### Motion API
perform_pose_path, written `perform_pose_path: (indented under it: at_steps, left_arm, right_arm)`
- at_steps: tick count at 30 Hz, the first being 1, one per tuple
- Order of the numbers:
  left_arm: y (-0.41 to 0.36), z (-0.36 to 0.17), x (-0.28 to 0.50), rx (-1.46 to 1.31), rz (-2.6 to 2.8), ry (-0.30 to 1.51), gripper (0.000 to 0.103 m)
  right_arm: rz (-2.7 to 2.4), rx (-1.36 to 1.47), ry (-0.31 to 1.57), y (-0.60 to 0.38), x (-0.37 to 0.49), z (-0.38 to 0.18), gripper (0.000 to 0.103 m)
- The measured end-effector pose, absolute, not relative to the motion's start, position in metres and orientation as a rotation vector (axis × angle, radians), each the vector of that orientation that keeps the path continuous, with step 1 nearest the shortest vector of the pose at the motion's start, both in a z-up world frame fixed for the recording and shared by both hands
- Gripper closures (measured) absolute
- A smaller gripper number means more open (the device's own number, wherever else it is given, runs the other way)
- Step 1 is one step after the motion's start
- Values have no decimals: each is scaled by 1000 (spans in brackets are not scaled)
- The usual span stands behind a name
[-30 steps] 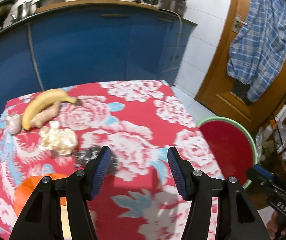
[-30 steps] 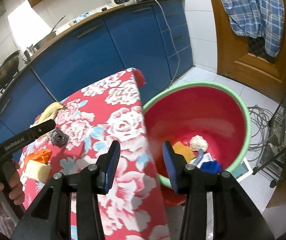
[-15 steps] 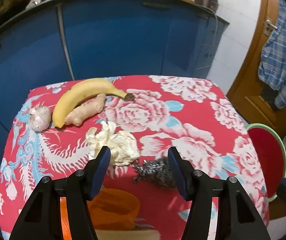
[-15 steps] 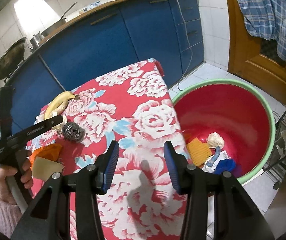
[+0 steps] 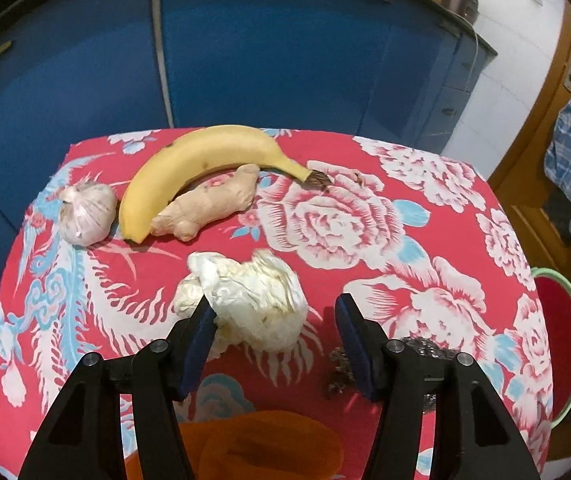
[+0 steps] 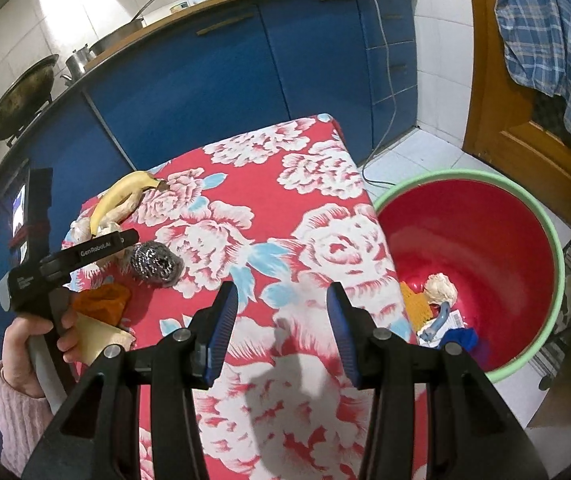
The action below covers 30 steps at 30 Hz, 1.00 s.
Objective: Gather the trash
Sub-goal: 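Grasp the second crumpled white paper with the left tool while the right grasps the steel wool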
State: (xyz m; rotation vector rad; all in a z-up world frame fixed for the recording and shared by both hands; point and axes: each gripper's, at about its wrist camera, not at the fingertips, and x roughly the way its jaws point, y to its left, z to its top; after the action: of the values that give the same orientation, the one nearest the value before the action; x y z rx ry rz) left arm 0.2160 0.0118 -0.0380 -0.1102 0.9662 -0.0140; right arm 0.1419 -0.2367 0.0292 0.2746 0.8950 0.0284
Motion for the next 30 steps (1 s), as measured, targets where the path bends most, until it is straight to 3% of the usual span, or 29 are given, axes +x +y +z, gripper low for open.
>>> perform_pose_path:
  at_steps: [2,6,10,30]
  left_arm:
    - [16,-41,217,-129,-12,973,42]
    - [20,-43,216,-118,9,963,66]
    - [30,-42,213,-165,-7,962,78]
    - [64,-6,159,-284,-48,863,79]
  right_arm:
    - [34,267,895,-232,147,29,55]
    - [53,252,899,-221,155,28,55]
    - [86,240,905,-208,164,28,55]
    - [234,211,932,-129,210,11,55]
